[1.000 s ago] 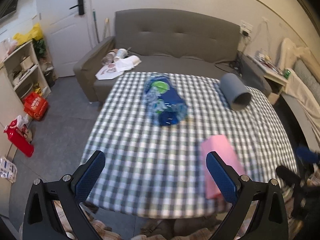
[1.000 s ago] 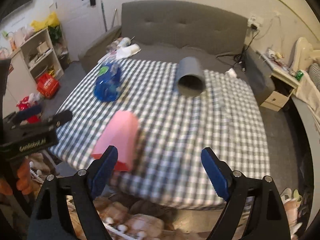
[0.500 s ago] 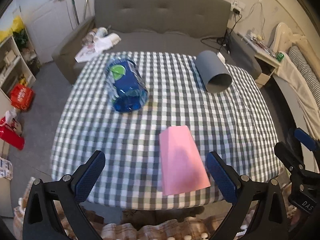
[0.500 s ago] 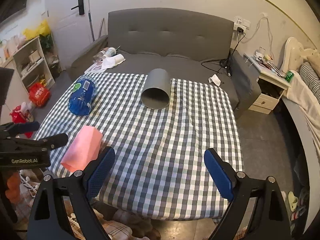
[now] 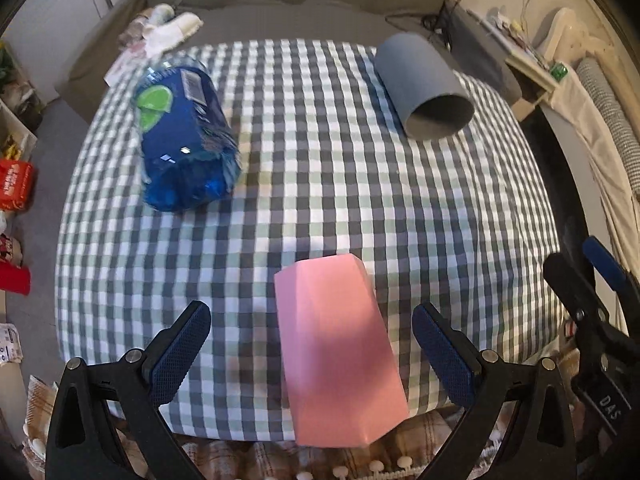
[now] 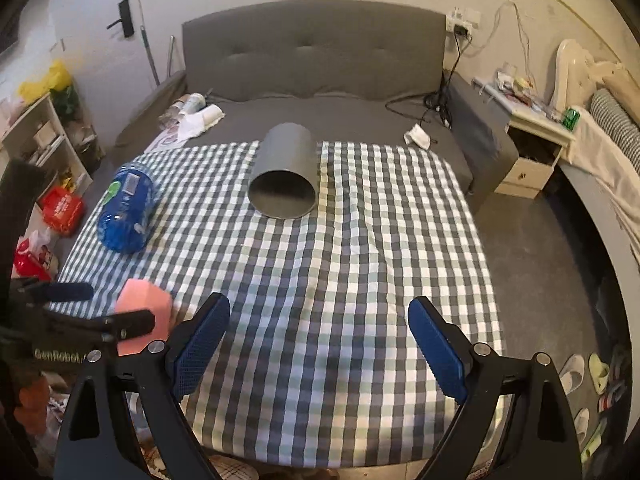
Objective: Flip cup upside down
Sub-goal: 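Grasp the pink cup with the left gripper while the right gripper releases it, then rotate the pink cup with the left gripper, opening down, and set it on the table, then open the left gripper and withdraw it from the cup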
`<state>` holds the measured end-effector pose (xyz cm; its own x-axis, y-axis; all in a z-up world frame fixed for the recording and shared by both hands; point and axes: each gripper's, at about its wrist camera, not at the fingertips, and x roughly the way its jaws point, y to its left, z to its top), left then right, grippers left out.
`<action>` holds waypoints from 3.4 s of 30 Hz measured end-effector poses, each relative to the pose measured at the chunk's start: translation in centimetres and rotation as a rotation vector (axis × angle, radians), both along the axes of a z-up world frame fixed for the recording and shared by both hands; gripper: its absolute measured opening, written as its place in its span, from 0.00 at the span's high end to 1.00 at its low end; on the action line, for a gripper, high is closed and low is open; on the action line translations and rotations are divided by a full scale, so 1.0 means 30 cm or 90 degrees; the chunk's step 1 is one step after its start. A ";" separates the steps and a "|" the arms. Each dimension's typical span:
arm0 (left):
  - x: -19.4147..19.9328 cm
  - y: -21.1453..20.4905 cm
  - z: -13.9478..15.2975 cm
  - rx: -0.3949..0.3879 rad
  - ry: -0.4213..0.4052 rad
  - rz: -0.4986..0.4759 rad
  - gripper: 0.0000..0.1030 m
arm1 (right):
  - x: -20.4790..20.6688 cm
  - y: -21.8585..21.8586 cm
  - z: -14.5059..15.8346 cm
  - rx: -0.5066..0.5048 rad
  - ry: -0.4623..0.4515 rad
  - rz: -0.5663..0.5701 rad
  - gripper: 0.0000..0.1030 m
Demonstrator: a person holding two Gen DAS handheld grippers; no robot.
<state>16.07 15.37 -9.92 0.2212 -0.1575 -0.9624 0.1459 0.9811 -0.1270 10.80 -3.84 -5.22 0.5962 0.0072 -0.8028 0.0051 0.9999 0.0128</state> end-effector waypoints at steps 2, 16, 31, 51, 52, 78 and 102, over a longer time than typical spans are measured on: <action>0.021 -0.005 -0.024 0.002 0.022 -0.007 0.01 | 0.024 0.002 -0.014 0.000 0.009 -0.001 0.12; 0.052 -0.041 -0.151 0.003 0.111 -0.054 0.09 | 0.074 0.000 -0.059 0.002 0.032 -0.003 0.12; 0.114 -0.016 0.081 -0.006 0.003 -0.050 0.40 | 0.044 -0.009 -0.040 0.005 0.021 -0.007 0.12; 0.243 -0.105 0.107 0.040 -0.244 -0.021 0.41 | 0.043 -0.019 -0.044 -0.001 0.022 -0.017 0.12; 0.244 -0.109 0.104 0.039 -0.246 -0.023 0.41 | 0.045 -0.020 -0.046 -0.001 0.024 -0.019 0.12; 0.327 -0.149 0.023 0.018 -0.253 -0.046 0.18 | 0.077 -0.021 -0.079 -0.010 0.037 -0.024 0.12; -0.180 0.098 0.333 -0.036 -0.436 0.042 0.07 | -0.172 0.077 0.130 -0.051 -0.155 0.008 0.12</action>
<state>10.66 18.31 0.06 0.7875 -0.1684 -0.5929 0.1516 0.9853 -0.0784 5.64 -1.53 -1.31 0.7723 -0.0417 -0.6339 -0.0014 0.9977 -0.0673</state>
